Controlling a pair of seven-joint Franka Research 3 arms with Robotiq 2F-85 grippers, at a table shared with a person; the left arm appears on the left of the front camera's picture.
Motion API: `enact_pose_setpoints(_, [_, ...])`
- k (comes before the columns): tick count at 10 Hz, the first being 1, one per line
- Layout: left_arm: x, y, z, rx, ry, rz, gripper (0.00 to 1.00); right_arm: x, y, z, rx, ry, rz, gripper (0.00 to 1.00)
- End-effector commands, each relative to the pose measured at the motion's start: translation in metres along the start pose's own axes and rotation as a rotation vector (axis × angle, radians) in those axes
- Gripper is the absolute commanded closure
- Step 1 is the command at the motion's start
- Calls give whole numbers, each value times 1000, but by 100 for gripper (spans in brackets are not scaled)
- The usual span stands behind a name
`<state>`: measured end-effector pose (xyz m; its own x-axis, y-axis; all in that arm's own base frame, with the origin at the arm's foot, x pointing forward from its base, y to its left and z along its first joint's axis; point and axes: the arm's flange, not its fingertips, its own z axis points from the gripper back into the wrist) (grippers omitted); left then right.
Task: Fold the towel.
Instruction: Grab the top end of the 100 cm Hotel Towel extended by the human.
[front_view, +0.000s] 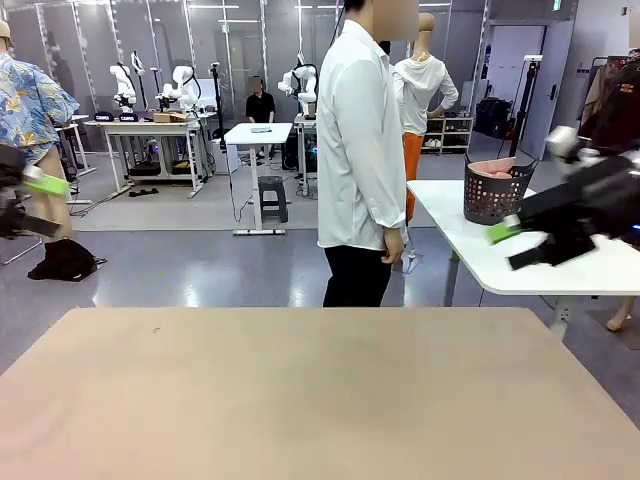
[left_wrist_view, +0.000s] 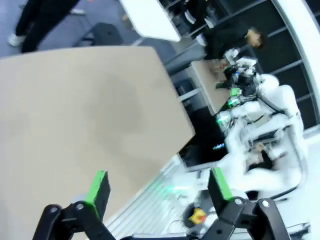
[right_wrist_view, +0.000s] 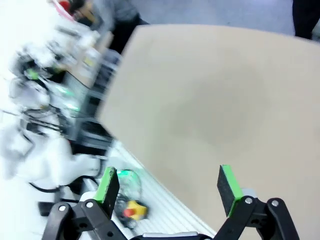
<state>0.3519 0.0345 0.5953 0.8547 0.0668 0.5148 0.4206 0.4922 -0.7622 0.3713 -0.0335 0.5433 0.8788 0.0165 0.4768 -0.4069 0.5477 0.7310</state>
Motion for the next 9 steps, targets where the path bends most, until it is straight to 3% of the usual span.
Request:
enact_pose_setpoints(1, [-28,46,40,-93,-178,137,0,-35,-58,45,215,-160,-116,0])
enact_pose_setpoints(3, [-50,68,91,-108,-358,172,0,-58,-92,85,262,-265,-198,0])
enact_pose_setpoints(5, [-74,93,125,-104,-467,276,0,-80,-107,109,284,-364,-209,0])
enact_pose_setpoints(7, [-96,106,149,-64,-549,327,0,-90,-110,115,270,-385,-213,0])
enact_pose_setpoints(9, [-94,106,148,-58,-567,311,0,-86,-107,114,256,-400,-190,0])
